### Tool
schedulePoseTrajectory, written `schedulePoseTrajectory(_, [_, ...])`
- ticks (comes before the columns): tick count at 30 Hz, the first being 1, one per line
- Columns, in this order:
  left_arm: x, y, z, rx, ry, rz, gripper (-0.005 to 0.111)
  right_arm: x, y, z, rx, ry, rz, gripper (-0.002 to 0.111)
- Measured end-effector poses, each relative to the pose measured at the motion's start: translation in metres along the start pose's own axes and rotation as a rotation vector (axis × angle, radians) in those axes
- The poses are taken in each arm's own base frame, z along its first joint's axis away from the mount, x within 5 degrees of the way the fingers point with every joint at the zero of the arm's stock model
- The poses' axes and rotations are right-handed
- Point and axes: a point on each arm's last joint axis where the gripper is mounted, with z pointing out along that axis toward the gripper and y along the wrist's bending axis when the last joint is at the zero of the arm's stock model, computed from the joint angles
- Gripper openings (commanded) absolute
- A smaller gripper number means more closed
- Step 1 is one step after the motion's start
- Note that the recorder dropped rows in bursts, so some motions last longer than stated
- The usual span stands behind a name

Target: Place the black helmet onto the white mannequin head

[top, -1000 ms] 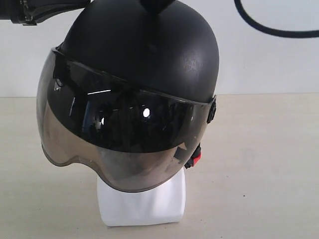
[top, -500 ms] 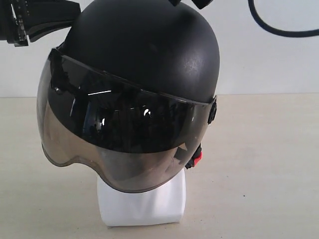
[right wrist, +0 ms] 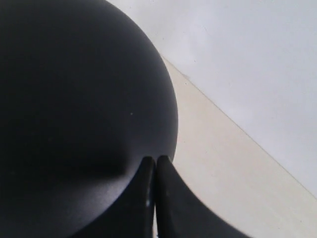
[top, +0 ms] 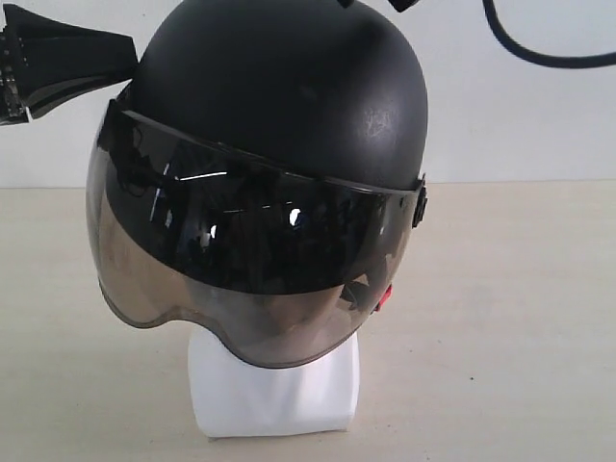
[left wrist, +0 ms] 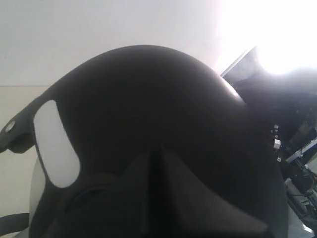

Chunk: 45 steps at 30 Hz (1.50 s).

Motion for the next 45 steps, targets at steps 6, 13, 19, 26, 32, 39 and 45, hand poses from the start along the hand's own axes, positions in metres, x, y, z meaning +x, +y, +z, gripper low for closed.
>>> schedulePoseTrajectory(6, [0.007,0.003,-0.001,0.006,-0.023,-0.036,0.004,0.0,0.001,0.0,-0.008,0.0,0.001,0.0])
schedulePoseTrajectory(13, [0.019,0.006,-0.003,0.013,-0.041,-0.08,0.004,0.0,0.001,0.0,-0.015,-0.001,-0.001,0.0])
schedulePoseTrajectory(19, [0.026,0.009,-0.005,0.021,-0.057,-0.112,0.004,0.0,0.001,0.0,-0.015,-0.001,-0.006,0.0])
schedulePoseTrajectory(26, [0.034,0.006,-0.008,0.01,-0.06,-0.124,0.004,-0.001,0.001,0.0,-0.016,-0.011,-0.011,0.0])
schedulePoseTrajectory(32, [0.04,-0.001,-0.014,-0.025,-0.057,-0.097,0.004,-0.001,0.002,0.0,-0.021,-0.015,-0.011,0.0])
schedulePoseTrajectory(39, [0.044,-0.011,-0.018,-0.033,-0.021,-0.037,0.004,-0.001,0.003,0.0,-0.029,-0.016,-0.008,0.0])
schedulePoseTrajectory(45, [0.041,-0.023,-0.022,-0.06,0.014,0.067,0.004,-0.001,0.003,0.0,-0.029,-0.016,-0.008,0.0])
